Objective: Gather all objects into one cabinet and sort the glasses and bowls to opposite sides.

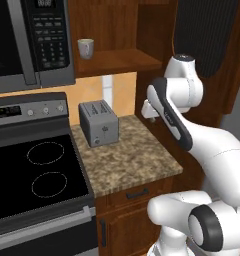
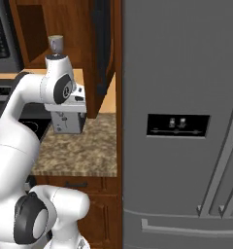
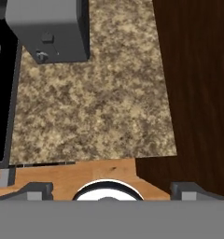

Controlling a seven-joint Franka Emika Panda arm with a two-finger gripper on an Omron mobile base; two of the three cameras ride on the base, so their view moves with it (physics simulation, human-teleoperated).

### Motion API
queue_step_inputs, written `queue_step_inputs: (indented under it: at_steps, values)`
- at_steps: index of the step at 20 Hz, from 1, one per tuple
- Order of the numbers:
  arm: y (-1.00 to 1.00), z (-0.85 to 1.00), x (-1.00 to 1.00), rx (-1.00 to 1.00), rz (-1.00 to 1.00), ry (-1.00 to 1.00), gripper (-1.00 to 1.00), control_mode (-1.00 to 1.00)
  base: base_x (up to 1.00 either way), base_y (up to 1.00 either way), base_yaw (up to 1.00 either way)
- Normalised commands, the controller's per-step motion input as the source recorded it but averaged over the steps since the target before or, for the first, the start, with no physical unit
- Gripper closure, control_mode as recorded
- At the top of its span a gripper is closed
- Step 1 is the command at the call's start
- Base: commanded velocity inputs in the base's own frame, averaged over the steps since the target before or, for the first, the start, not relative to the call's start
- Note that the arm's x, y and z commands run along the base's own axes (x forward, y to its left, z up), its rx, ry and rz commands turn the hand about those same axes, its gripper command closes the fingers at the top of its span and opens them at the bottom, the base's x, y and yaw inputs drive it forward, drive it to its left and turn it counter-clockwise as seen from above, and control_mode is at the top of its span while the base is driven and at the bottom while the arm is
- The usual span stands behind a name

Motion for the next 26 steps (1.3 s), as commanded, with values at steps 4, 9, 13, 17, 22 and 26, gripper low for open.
queue_step_inputs:
  at_steps: [4,9,13,17,22,26]
  values:
    - [0.00,0.00,0.00,0.00,0.00,0.00,-1.00,1.00,0.99,0.30,0.00]
    - [0.00,0.00,0.00,0.00,0.00,0.00,-1.00,1.00,0.99,0.15,0.00]
    - [0.00,0.00,0.00,0.00,0.00,0.00,-1.00,1.00,0.98,0.14,0.00]
    - [0.00,0.00,0.00,0.00,0.00,0.00,-1.00,1.00,0.38,0.64,0.02]
    - [0.00,0.00,0.00,0.00,0.00,0.00,-1.00,1.00,0.02,0.70,0.11]
    - [0.00,0.00,0.00,0.00,0.00,0.00,-1.00,1.00,0.11,0.51,0.15]
